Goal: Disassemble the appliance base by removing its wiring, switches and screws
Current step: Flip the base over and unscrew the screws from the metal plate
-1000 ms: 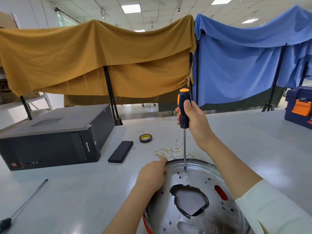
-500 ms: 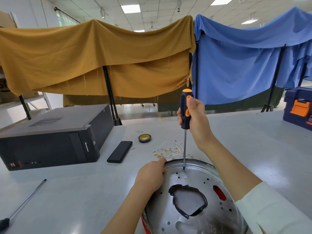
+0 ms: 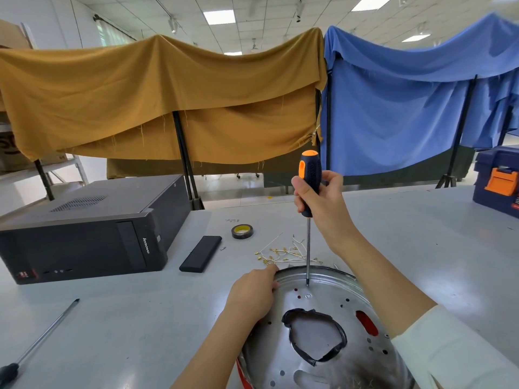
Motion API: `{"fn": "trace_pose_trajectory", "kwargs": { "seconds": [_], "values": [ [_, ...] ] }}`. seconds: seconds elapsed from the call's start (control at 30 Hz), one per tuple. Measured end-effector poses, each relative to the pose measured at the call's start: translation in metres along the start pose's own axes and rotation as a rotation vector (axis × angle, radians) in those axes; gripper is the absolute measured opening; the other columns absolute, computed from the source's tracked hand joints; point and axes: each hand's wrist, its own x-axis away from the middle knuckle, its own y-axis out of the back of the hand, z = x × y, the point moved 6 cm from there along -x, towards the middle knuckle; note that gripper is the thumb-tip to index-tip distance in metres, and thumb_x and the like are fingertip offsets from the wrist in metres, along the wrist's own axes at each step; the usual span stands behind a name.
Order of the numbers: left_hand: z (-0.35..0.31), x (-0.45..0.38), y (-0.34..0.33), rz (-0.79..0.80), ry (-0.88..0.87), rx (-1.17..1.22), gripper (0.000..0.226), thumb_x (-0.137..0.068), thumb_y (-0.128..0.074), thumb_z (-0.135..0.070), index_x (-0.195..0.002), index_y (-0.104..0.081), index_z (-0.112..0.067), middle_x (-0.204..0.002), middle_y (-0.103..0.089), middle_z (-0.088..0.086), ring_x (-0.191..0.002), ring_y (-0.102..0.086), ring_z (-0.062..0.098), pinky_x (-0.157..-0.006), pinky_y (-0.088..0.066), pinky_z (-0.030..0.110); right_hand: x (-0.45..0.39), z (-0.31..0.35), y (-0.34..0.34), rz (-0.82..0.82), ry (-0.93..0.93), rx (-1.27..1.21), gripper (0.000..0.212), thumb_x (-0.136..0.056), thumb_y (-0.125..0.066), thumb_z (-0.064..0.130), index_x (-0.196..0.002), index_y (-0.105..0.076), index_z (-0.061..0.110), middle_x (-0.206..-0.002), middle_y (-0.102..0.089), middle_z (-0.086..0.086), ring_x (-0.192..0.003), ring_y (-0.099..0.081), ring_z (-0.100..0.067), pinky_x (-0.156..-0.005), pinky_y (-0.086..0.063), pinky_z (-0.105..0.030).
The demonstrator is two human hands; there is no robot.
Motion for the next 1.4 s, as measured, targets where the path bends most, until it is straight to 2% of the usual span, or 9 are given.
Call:
{"fn": "trace_pose_trajectory", "kwargs": {
  "seconds": [0.2,0.3,0.4,0.63,0.8,1.03,1.13,1.23,1.4],
  "values": [
    [0.0001,0.0011,0.0004,0.001,0.002,-0.004,0.028,-0.098,-0.036,-0.022,-0.125,-0.043,-0.021,-0.112,-0.060,0.012,-0.097,-0.057,0.032,-0.069,-0.041,0.034,0.0006,-0.0040,0.0008,0.000,-0.037,-0.055,0.029,-0.100,-0.033,0.040,-0.102,-0.053,0.020,-0.082,-0.060,0.001,-0.065,-0.053,-0.011,-0.063,-0.044,-0.025],
    [-0.0003,0.0003,0.0005,0.000,0.004,-0.006,0.028,-0.097,-0.036,-0.022,-0.124,-0.043,-0.021,-0.111,-0.061,0.012,-0.096,-0.057,0.032,-0.068,-0.040,0.034,0.0001,-0.0038,0.0019,0.009,-0.041,-0.113,0.034,-0.090,-0.043,0.051,-0.106,-0.044,0.021,-0.078,-0.056,0.001,-0.059,-0.048,-0.010,-0.060,-0.044,-0.024],
    [-0.0002,0.0005,0.0001,-0.001,0.005,-0.009,0.027,-0.097,-0.036,-0.022,-0.123,-0.044,-0.021,-0.110,-0.061,0.012,-0.096,-0.057,0.032,-0.067,-0.039,0.033,-0.0002,-0.0029,0.0050,-0.039,-0.008,0.024,0.032,-0.089,-0.062,0.029,-0.105,-0.035,0.021,-0.076,-0.055,0.000,-0.058,-0.050,-0.008,-0.061,-0.048,-0.022],
    [0.0017,-0.0003,-0.0013,-0.009,0.012,0.007,0.034,-0.095,-0.038,-0.017,-0.127,-0.043,-0.025,-0.115,-0.060,0.008,-0.100,-0.057,0.031,-0.069,-0.038,0.031,-0.0004,-0.0067,0.0038,-0.014,-0.024,-0.053,0.020,-0.098,-0.041,0.035,-0.109,-0.051,0.023,-0.089,-0.061,0.000,-0.069,-0.056,-0.009,-0.066,-0.049,-0.021],
    [0.0017,-0.0007,-0.0016,-0.017,0.004,0.012,0.032,-0.096,-0.037,-0.019,-0.127,-0.043,-0.025,-0.113,-0.061,0.011,-0.099,-0.057,0.031,-0.068,-0.039,0.032,-0.0001,-0.0067,0.0067,-0.048,-0.004,-0.004,0.032,-0.088,-0.062,0.029,-0.104,-0.035,0.025,-0.081,-0.053,-0.001,-0.062,-0.051,-0.008,-0.066,-0.050,-0.023],
    [0.0019,-0.0006,-0.0013,-0.022,0.000,0.016,0.031,-0.096,-0.037,-0.019,-0.126,-0.043,-0.025,-0.113,-0.061,0.011,-0.099,-0.057,0.031,-0.068,-0.039,0.031,0.0016,-0.0086,0.0027,-0.049,0.003,-0.069,0.019,-0.100,-0.036,0.032,-0.105,-0.051,0.022,-0.086,-0.058,0.000,-0.064,-0.053,-0.007,-0.064,-0.049,-0.022],
    [0.0015,-0.0001,-0.0014,-0.022,-0.003,0.012,0.031,-0.096,-0.038,-0.017,-0.125,-0.043,-0.024,-0.112,-0.061,0.010,-0.097,-0.058,0.031,-0.067,-0.038,0.030,0.0015,-0.0058,0.0036,-0.054,0.017,-0.072,0.025,-0.092,-0.047,0.041,-0.106,-0.044,0.021,-0.078,-0.054,0.001,-0.058,-0.047,-0.009,-0.058,-0.044,-0.021],
    [0.0016,-0.0005,-0.0016,-0.022,-0.004,0.012,0.030,-0.096,-0.038,-0.018,-0.125,-0.043,-0.024,-0.112,-0.061,0.011,-0.097,-0.058,0.031,-0.066,-0.038,0.031,0.0024,-0.0053,0.0061,-0.077,0.046,0.037,0.030,-0.088,-0.063,0.022,-0.101,-0.036,0.022,-0.075,-0.053,-0.002,-0.058,-0.049,-0.011,-0.058,-0.047,-0.023],
    [0.0012,-0.0003,-0.0005,-0.021,-0.006,0.011,0.029,-0.097,-0.037,-0.019,-0.125,-0.043,-0.024,-0.112,-0.061,0.012,-0.097,-0.057,0.031,-0.067,-0.039,0.031,0.0037,-0.0083,0.0025,-0.040,0.023,0.013,0.011,-0.098,-0.044,0.029,-0.106,-0.049,0.024,-0.086,-0.058,-0.001,-0.069,-0.056,-0.009,-0.063,-0.051,-0.022]
  ]
}}
